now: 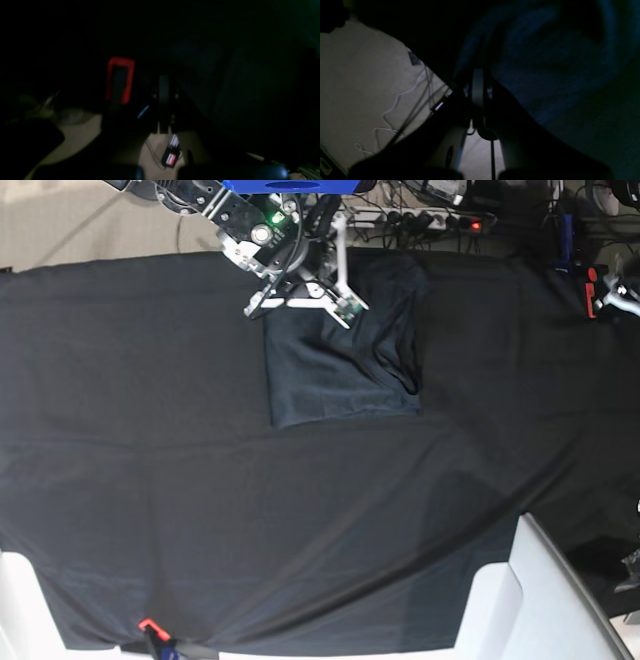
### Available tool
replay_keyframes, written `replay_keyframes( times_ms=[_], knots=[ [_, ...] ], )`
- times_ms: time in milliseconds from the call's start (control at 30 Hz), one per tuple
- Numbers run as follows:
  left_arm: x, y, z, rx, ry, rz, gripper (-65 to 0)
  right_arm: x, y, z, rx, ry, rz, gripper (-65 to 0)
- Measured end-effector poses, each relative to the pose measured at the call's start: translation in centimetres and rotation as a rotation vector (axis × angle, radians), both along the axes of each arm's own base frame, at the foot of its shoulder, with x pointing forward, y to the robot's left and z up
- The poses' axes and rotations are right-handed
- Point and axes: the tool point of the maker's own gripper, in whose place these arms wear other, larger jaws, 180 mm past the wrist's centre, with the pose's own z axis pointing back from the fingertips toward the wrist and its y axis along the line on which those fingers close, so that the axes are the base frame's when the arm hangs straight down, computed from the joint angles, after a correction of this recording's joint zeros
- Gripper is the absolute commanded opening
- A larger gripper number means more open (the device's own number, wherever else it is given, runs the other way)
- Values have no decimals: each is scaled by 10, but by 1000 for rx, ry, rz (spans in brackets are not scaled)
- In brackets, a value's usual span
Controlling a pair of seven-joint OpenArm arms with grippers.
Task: Fold the T-shirt properly
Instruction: 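Raise the left gripper away and move the right gripper over the stack, then press the right gripper onto the folded shirt and drag it to flatten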
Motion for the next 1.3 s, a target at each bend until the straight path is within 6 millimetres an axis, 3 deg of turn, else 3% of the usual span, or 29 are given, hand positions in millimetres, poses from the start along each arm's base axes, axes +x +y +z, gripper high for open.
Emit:
replay_keyframes(
  times_ms=[233,400,600,833,900,967,1100,1300],
  knots=[
    [-15,7,-14,107,106,-42,-650,-8,-24,-13,-32,33,-59,-648],
    [-16,-3,-26,114,131,-53,-650,-7,-47,-19,-38,21,-99,-648],
    [-8,-3,-23,120,116,-57,-650,-12,-44,-12,-29,29,-111,-648],
    [-7,-3,-22,122,113,-57,-650,3,-28,35,56,-30,-116,-648],
    [-6,-3,-23,120,114,-58,-650,15,-22,45,73,-56,-109,-648],
    [-5,-4,-23,116,108,-55,-650,39,-15,53,78,-96,-111,-648],
    [-9,-11,-29,98,114,-50,-650,78,8,63,56,-170,-41,-648],
    [-12,-16,-33,85,117,-45,-650,81,46,59,56,-142,29,-641]
  ],
)
